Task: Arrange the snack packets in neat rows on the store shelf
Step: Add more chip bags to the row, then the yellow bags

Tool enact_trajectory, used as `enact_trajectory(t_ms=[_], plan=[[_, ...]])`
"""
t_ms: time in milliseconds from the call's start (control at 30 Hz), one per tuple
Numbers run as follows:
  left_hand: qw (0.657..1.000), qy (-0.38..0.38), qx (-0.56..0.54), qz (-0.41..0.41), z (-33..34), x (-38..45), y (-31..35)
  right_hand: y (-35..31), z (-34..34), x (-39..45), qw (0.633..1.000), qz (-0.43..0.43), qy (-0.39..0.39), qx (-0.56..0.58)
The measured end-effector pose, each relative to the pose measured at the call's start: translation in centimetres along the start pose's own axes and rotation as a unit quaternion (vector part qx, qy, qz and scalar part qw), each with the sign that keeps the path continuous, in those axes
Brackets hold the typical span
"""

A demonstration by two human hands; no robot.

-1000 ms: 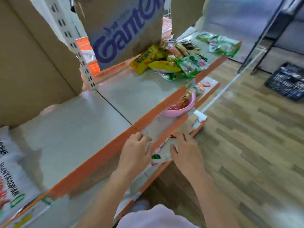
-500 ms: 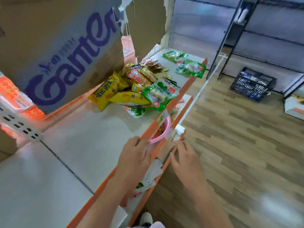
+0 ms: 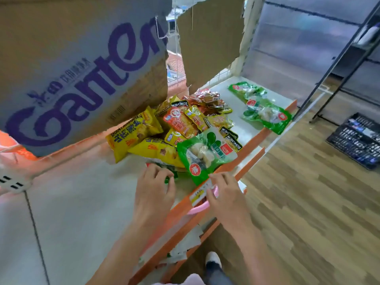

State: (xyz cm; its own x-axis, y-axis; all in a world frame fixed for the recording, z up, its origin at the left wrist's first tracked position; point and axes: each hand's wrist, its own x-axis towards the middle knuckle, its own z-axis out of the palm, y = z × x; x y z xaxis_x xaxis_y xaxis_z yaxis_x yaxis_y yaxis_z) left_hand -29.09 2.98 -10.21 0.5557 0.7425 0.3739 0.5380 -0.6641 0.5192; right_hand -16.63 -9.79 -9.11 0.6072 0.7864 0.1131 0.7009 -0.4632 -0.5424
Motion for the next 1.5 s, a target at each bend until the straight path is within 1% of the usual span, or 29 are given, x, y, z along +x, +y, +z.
enact_trajectory(t_ms=[100,200,300,367,433,533,600,667,900,1000,1067,1200,1267,1300,1367,1400,1500], plan=[[0.997,0.047,0.01,-0.052,1.4,2.0,0.9,1.4,-1.7,3.6,0.998,-0.057,-0.026,-0.001],[0.99,0.047,0.017,-0.133,2.8,3.3,1.9,2.6,-2.3,6.5,0.995,-0.097,-0.035,-0.008],[0.985,0.036,0.045,-0.165,4.3,3.9,2.5,3.3,-2.4,8.5,0.989,-0.136,-0.057,-0.002],[0.983,0.038,0.048,-0.176,4.7,3.9,2.6,3.2,-2.1,9.5,0.984,-0.138,-0.108,-0.003],[0.979,0.037,0.043,-0.194,4.8,3.7,2.8,3.1,-1.6,10.2,0.976,-0.13,-0.166,-0.057],[0.977,0.043,0.035,-0.208,4.9,3.9,2.7,2.7,-0.5,10.8,0.963,-0.116,-0.204,-0.129],[0.975,0.052,0.026,-0.215,5.0,4.2,2.6,2.5,-0.2,11.0,0.963,-0.1,-0.21,-0.139],[0.973,0.044,0.022,-0.226,5.1,4.5,2.4,2.7,-0.1,11.4,0.966,-0.08,-0.208,-0.131],[0.979,0.043,0.001,-0.201,5.0,4.5,1.4,4.9,-1.1,12.9,0.984,-0.048,-0.163,-0.053],[0.976,0.03,-0.017,-0.213,4.7,4.1,1.0,5.2,-1.7,13.5,0.982,-0.04,-0.168,-0.071],[0.975,0.038,-0.044,-0.216,4.5,4.1,0.7,5.3,-2.0,14.0,0.982,-0.029,-0.172,-0.07],[0.955,0.03,-0.085,-0.283,4.1,4.2,0.7,4.9,-2.4,14.9,0.982,-0.018,-0.183,-0.046],[0.949,0.027,-0.099,-0.299,3.9,4.4,0.9,4.1,-2.6,15.1,0.985,-0.044,-0.166,-0.028],[0.945,0.024,-0.103,-0.309,3.8,4.6,0.9,3.5,-2.6,15.1,0.987,-0.072,-0.142,-0.017],[0.932,0.025,-0.116,-0.343,3.6,4.9,0.8,1.8,-2.6,15.0,0.984,-0.148,-0.095,0.012],[0.924,0.03,-0.126,-0.36,3.6,5.0,0.9,0.9,-2.5,14.8,0.978,-0.186,-0.089,0.033],[0.917,0.053,-0.141,-0.369,3.8,4.8,0.8,-1.6,-1.2,14.7,0.952,-0.265,-0.128,0.086]])
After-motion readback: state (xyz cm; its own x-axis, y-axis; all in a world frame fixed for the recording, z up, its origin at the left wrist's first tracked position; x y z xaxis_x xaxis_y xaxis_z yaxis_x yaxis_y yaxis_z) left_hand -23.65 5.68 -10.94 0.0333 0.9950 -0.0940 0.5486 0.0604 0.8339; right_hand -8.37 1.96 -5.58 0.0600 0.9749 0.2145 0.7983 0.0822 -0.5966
